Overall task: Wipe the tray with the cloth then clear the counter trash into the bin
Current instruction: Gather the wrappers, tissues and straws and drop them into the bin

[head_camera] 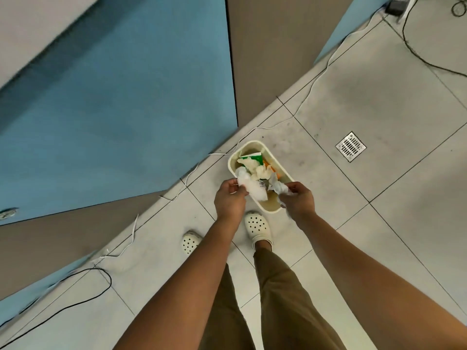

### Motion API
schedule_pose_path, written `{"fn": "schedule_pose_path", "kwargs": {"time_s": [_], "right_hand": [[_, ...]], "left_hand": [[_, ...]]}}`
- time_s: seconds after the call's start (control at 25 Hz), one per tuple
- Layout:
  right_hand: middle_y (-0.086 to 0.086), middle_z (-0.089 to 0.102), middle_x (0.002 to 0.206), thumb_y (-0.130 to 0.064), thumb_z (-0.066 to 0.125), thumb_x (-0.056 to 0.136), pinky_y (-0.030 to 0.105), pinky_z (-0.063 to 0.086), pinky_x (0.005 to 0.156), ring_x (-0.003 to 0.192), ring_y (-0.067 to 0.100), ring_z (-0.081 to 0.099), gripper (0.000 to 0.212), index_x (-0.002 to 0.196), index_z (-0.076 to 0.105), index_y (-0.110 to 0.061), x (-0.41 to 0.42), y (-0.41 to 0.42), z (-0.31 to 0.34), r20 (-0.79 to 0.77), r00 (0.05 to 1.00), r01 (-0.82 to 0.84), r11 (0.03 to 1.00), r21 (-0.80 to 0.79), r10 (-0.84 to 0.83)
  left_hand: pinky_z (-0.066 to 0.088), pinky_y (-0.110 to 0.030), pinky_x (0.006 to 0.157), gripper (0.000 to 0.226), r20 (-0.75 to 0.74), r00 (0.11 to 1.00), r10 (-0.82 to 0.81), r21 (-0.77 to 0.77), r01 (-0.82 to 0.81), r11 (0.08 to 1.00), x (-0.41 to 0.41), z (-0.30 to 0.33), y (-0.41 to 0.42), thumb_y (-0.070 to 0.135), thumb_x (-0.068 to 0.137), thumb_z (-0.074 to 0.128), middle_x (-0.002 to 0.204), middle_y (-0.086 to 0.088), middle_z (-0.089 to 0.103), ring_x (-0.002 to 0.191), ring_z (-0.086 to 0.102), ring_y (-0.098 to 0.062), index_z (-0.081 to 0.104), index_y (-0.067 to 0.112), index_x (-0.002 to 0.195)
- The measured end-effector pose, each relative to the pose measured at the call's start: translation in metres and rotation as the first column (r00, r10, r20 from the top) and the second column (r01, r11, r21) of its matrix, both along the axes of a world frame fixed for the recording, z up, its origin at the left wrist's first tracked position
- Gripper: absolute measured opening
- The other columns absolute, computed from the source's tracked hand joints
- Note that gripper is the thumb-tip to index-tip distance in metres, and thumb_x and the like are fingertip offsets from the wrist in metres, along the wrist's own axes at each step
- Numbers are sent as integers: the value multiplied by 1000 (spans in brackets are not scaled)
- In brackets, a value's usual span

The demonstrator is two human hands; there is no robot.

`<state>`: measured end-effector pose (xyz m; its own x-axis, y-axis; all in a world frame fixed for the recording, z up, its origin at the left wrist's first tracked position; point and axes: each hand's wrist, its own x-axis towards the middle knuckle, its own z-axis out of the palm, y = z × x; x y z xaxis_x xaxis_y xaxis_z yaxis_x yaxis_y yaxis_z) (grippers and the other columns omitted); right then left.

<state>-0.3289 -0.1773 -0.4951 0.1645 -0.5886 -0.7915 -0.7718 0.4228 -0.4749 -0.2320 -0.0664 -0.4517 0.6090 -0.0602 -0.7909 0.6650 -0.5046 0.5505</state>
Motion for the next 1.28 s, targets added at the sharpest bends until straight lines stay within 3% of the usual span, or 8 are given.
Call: {"fn": "schedule_pose_path", "kwargs": {"time_s": [0.2,0.32,0.44,0.6,0.8,1.04,1.16,1.28], "right_hand": [[4,61,85,-3,66,74,24,42,66,73,19,54,20,92,64,-10,7,-6,-24,-43,999,-28,1000,-1,28],[2,59,100,-2,67,76,29,47,81,89,20,54,35,109,61,-11,11,-10,-36,-6,998,-64,997,39,65],[2,53,114,4,59,81,28,42,84,97,20,49,49,128,51,-10,15,-11,-46,96,993,49,984,171,-66],[5,55,106,3,49,84,35,45,87,92,22,50,40,120,56,-12,6,-10,-51,8,993,115,981,156,-118],[9,55,102,-5,48,87,34,45,78,90,23,52,24,105,59,-17,1,3,-36,-15,1000,-8,986,169,10],[10,52,113,1,50,86,37,44,89,98,22,50,20,97,62,-11,25,30,15,157,975,-164,985,48,154],[7,57,98,8,52,84,29,43,82,93,21,52,25,102,62,-7,40,49,85,309,926,-216,976,-41,218],[-4,62,96,6,54,84,31,48,81,89,16,57,29,94,62,-20,51,66,167,440,841,-280,949,-147,316]], "left_hand": [[52,-43,89,14,39,999,-18,33,16,999,14,-36,-22,5,87,58,106,-15,65,97,64,-30,57,12,99],[52,-41,89,19,52,996,-75,79,71,994,21,-55,-29,8,86,59,109,-11,65,101,63,-29,58,11,105],[49,-37,91,45,-185,967,-174,29,182,983,21,-68,-24,16,88,57,121,-1,56,109,57,-23,46,14,131],[49,-27,69,40,-328,924,-199,12,214,977,9,-65,8,16,92,49,114,-3,56,98,56,-17,47,15,131],[48,-27,69,32,-308,929,-206,51,233,971,2,-51,37,15,92,47,109,-2,57,95,57,-16,54,16,124],[44,-19,61,26,-131,957,-259,-17,259,966,20,-4,48,17,92,49,94,7,59,80,57,-5,58,19,116],[42,-17,63,22,18,966,-259,-83,260,962,32,63,59,15,91,52,96,6,60,78,58,-5,60,20,111],[42,-13,65,21,185,951,-247,-145,275,950,40,148,73,8,90,53,91,11,60,82,58,-5,62,25,99]]}}
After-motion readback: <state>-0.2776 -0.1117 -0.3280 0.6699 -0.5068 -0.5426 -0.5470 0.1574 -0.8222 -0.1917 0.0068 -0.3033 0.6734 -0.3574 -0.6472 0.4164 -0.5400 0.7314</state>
